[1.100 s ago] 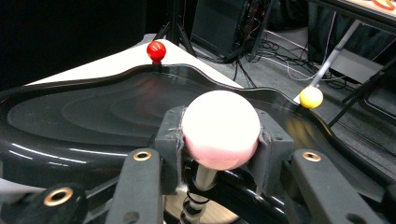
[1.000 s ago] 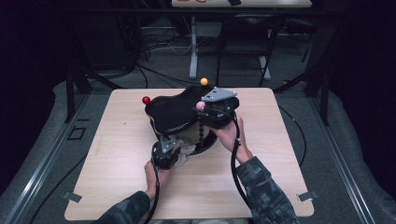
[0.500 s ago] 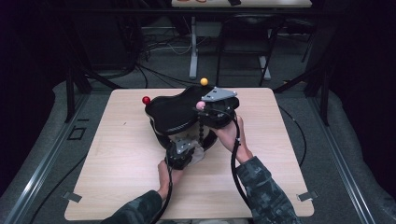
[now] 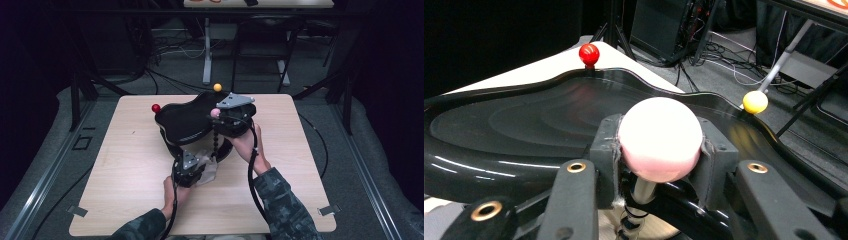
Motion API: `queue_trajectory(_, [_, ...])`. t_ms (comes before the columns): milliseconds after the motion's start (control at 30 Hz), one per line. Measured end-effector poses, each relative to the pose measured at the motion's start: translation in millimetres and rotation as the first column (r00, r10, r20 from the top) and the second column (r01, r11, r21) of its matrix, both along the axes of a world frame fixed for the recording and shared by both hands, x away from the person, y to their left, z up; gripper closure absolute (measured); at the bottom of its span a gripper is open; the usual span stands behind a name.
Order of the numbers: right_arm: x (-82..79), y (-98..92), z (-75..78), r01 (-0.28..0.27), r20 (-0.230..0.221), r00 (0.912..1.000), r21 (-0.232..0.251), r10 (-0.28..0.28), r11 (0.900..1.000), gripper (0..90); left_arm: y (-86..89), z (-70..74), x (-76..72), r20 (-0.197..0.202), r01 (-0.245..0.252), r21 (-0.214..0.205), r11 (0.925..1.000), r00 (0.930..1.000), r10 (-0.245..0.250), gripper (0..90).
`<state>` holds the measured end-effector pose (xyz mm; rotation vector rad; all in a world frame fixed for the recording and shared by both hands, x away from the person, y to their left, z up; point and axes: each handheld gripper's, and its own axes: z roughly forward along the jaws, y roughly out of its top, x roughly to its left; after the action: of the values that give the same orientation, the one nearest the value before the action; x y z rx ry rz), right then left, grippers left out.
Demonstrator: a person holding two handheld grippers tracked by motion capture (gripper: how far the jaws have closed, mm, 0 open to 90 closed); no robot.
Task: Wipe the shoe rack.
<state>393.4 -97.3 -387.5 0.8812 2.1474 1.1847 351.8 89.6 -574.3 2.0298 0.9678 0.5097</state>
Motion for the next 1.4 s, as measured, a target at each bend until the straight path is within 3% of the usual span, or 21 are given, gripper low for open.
queue_trajectory(233, [-1.4,-4.4,-0.2,-0.001,-0.01,0.9999,0.016,0.001,0.9999,60.1,32.4,8.2,-2.6,-0.004,-0.044,0.017,0.9989,0.999,0.044,78.5])
queue_trajectory(467, [-4.9,-10.1,-1.9,0.007,-0.009,0.9999,0.042,-0.007,0.9991,60.1,60.7,11.8,-0.8,-0.008,-0.122,0.006,0.9925,0.9925,0.122,78.5])
queue_trajectory(867, [-9.7,-26.1,-0.5,-0.007,-0.025,0.9997,0.045,0.008,0.999,60.1,83.1,17.5,5.9,0.001,-0.186,-0.004,0.9826,0.9826,0.186,78.5])
queue_trajectory(1033, [-11.1,-32.4,1.6,0.003,-0.039,0.9992,0.029,-0.002,0.9996,60.0,94.9,16.5,13.0,-0.011,-0.232,-0.018,0.9725,0.9727,0.232,78.5])
queue_trajectory(1200, [-11.3,-35.8,1.6,0.014,-0.05,0.9987,0.046,-0.012,0.9989,57.8,106.5,19.3,21.5,-0.023,-0.274,-0.043,0.9608,0.9617,0.273,78.5])
queue_trajectory(1267, [-11.1,-34.2,0.2,0.037,-0.037,0.9987,0.056,-0.035,0.9978,55.3,108.8,20.0,25.7,-0.028,-0.287,-0.044,0.957,0.9579,0.286,78.4])
queue_trajectory(1333, [-11.1,-32.7,-1.8,0.039,-0.03,0.9989,0.061,-0.037,0.9974,59.1,111.3,21.4,31.6,-0.041,-0.294,-0.043,0.9547,0.9553,0.293,78.5])
queue_trajectory(1400, [-13.4,-31.5,-2.4,0.048,-0.012,0.9988,0.037,-0.047,0.9982,59.7,112.0,23.0,35.8,-0.028,-0.302,-0.04,0.9526,0.9533,0.301,78.4])
